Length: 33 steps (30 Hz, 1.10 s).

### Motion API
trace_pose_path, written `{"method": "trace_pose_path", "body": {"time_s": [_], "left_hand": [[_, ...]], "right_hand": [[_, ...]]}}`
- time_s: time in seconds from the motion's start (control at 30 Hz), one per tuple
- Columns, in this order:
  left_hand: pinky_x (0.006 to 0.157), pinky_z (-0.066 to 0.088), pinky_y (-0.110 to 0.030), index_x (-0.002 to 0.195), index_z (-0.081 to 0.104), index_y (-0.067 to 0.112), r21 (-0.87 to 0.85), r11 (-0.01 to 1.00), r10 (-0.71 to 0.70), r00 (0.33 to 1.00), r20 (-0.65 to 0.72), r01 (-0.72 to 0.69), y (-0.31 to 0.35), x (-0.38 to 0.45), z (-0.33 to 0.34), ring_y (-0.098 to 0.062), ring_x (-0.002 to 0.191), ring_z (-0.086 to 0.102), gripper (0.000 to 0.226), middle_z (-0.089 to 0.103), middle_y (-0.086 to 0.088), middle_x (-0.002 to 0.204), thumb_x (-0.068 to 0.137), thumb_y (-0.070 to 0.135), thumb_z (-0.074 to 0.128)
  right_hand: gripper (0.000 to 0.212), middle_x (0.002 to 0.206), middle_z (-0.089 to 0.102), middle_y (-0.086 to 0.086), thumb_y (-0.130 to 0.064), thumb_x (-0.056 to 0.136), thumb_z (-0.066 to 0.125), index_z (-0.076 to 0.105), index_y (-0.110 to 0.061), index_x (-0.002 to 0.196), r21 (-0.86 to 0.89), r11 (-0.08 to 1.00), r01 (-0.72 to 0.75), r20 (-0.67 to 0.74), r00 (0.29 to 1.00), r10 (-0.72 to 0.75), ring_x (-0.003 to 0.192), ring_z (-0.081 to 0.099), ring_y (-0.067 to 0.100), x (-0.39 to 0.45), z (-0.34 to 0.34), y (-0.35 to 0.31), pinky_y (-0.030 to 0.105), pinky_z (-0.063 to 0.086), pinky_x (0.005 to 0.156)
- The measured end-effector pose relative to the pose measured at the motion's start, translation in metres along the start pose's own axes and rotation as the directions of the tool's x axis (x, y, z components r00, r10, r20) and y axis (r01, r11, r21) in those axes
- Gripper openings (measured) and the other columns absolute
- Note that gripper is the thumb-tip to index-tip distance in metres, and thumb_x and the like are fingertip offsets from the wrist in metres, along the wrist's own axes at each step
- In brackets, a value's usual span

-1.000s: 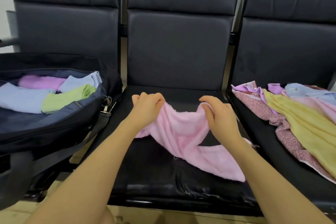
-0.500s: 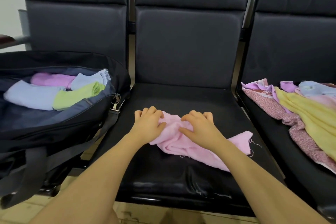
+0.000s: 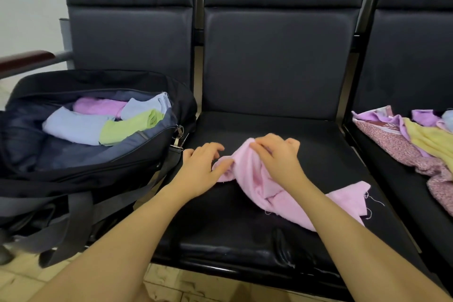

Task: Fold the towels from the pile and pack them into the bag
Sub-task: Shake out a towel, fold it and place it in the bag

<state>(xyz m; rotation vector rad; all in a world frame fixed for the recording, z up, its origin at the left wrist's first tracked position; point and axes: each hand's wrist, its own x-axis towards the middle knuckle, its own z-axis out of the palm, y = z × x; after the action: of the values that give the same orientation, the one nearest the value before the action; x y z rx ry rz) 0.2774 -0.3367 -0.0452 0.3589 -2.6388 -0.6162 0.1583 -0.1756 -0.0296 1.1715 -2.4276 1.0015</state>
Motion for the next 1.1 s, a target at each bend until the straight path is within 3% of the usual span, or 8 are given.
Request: {"method": "trace_pose_path", "body": {"time_s": [0.13,0.3,0.4,0.57,0.7,0.83,1.03,1.1], "left_hand": [[0.092,0.018,-0.021,0.11,0.055,0.025,-0.129,0.99,0.03,0.985,-0.167,-0.052,0.022,0.007,-0.002,-0.002,0.093,0.052,0.035,0.057,0.015,0.097,0.086,0.05,0.056],[0.095,0.015,-0.023,0.112,0.057,0.03,-0.202,0.979,0.026,0.999,-0.037,-0.033,0.047,0.017,0.014,-0.007,0.107,0.049,0.019,0.056,0.015,0.112,0.094,0.033,0.053],[0.104,0.032,-0.034,0.09,0.06,0.033,-0.43,0.897,-0.092,0.995,0.037,0.099,0.061,0.025,0.021,-0.008,0.106,0.053,0.011,0.059,0.017,0.102,0.094,0.026,0.052],[0.073,0.044,-0.014,0.09,0.065,0.021,-0.687,0.721,-0.166,0.985,-0.047,0.089,0.075,0.035,0.002,-0.003,0.08,0.058,0.014,0.064,0.008,0.087,0.095,0.018,0.053],[0.09,0.043,-0.031,0.08,0.063,0.035,-0.408,0.913,0.002,0.997,-0.076,-0.033,0.063,0.044,-0.011,-0.015,0.083,0.06,0.019,0.067,0.002,0.078,0.094,0.025,0.054],[0.085,0.024,-0.029,0.079,0.061,0.038,-0.155,0.987,0.057,0.998,0.034,-0.051,0.055,0.043,-0.002,-0.01,0.078,0.053,0.023,0.056,0.012,0.064,0.096,0.026,0.051],[0.078,0.02,-0.027,0.077,0.059,0.038,-0.162,0.986,0.045,0.998,0.045,-0.037,0.049,0.049,0.001,-0.013,0.081,0.052,0.026,0.055,0.008,0.064,0.096,0.024,0.048],[0.074,0.018,-0.027,0.078,0.055,0.04,-0.145,0.988,0.057,0.998,0.023,-0.053,0.044,0.051,0.0,-0.017,0.086,0.049,0.028,0.051,0.011,0.062,0.097,0.023,0.045]], "right_hand": [[0.025,0.082,0.06,-0.007,-0.017,0.098,0.049,0.059,-0.036,0.084,0.087,0.996,0.009,-0.162,0.987,0.005,0.082,0.053,0.011,0.002,-0.013,-0.006,0.025,0.014,0.075],[0.021,0.086,0.055,-0.009,-0.014,0.098,0.049,0.06,-0.029,0.088,0.125,0.991,-0.053,-0.209,0.975,0.079,0.086,0.052,0.011,-0.002,-0.028,0.005,0.023,0.017,0.08],[0.019,0.088,0.056,-0.009,-0.015,0.099,0.048,0.058,-0.027,0.087,0.102,0.988,-0.112,-0.194,0.972,0.13,0.088,0.052,0.013,-0.007,-0.036,0.014,0.022,0.016,0.078],[0.019,0.09,0.053,-0.011,-0.017,0.1,0.048,0.054,-0.03,0.086,0.02,0.993,-0.117,-0.202,0.972,0.118,0.09,0.048,0.011,-0.012,-0.049,0.021,0.021,0.013,0.079],[0.019,0.091,0.054,-0.01,-0.021,0.1,0.045,0.059,-0.027,0.09,-0.112,0.986,-0.125,-0.117,0.987,0.112,0.089,0.048,0.011,-0.012,-0.047,0.023,0.022,0.011,0.078],[0.012,0.094,0.051,-0.013,-0.02,0.095,0.051,0.063,-0.024,0.093,-0.206,0.966,-0.154,-0.066,0.987,0.143,0.096,0.05,0.013,-0.016,-0.04,0.028,0.023,0.01,0.079],[0.041,0.088,0.048,-0.016,-0.071,0.079,0.046,0.053,-0.032,0.087,-0.286,0.958,-0.022,0.047,0.998,0.037,0.087,0.043,0.007,-0.022,-0.019,0.005,0.026,0.011,0.079],[0.039,0.086,0.044,-0.015,-0.069,0.082,0.048,0.054,-0.032,0.089,-0.368,0.93,-0.018,0.07,0.996,0.047,0.087,0.041,0.009,-0.021,-0.008,0.003,0.028,0.01,0.076]]}}
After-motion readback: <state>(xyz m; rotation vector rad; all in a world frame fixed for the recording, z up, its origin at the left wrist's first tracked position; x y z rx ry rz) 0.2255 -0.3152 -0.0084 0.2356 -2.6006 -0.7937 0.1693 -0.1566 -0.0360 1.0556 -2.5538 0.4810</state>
